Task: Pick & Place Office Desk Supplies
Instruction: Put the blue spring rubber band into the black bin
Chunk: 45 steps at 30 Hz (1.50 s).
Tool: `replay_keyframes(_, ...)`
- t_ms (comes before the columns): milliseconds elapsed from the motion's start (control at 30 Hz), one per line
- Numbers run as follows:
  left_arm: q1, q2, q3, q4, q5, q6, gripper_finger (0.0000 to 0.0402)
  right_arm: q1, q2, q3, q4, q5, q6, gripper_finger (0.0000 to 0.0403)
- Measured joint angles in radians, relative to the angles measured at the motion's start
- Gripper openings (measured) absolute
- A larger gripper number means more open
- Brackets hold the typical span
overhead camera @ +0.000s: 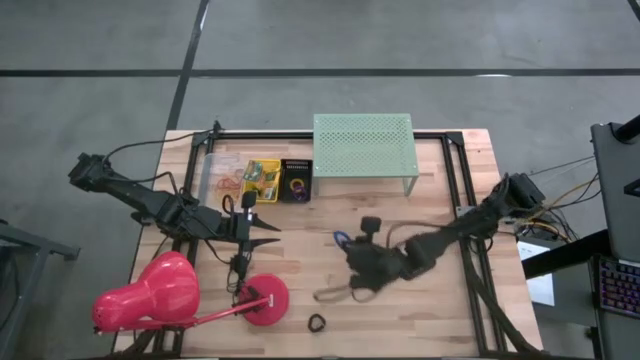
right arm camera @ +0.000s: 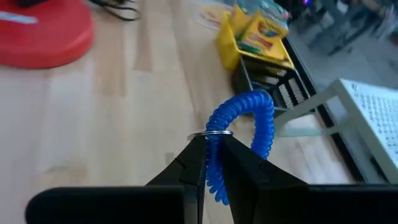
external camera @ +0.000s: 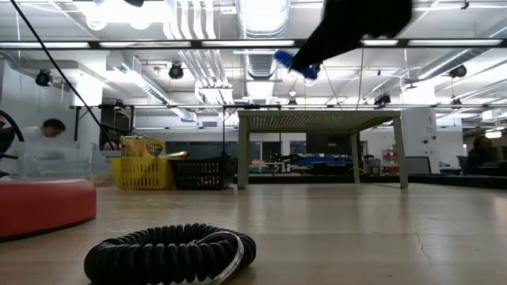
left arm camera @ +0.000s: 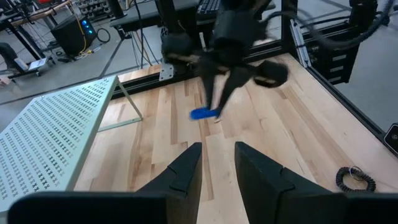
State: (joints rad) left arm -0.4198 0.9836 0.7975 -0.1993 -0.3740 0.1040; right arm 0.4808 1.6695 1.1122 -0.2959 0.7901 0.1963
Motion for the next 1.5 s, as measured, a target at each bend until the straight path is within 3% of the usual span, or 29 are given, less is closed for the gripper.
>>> replay_keyframes(333, 0.0, 0.0, 0.0, 0.0, 0.0, 0.0, 0.0098, -0.236, 0.003, -0.127, 0.419, -0.37, -0.152, 0.0036)
replay_keyframes(667, 0.0, 0.0, 0.0, 0.0, 0.0, 0.001, 0.0098, -0.311, 0.036, -0.174, 0.649, -0.435, -0.142, 0.0036)
replay_keyframes(900, 0.0, 0.0, 0.0, 0.0, 0.0, 0.001, 0.0098, -0.307, 0.215, -0.143, 0.814, -0.438, -0.129, 0.0036)
replay_keyframes(1233, 0.0, 0.0, 0.001, -0.01, 0.0, 0.002, 0.0098, -0.307, 0.444, 0.021, 0.803, -0.46, -0.08, 0.0036)
replay_keyframes(1500, 0.0, 0.0, 0.001, -0.01, 0.0, 0.002, 0.0098, -0.307, 0.493, 0.127, 0.671, -0.459, -0.04, 0.0036)
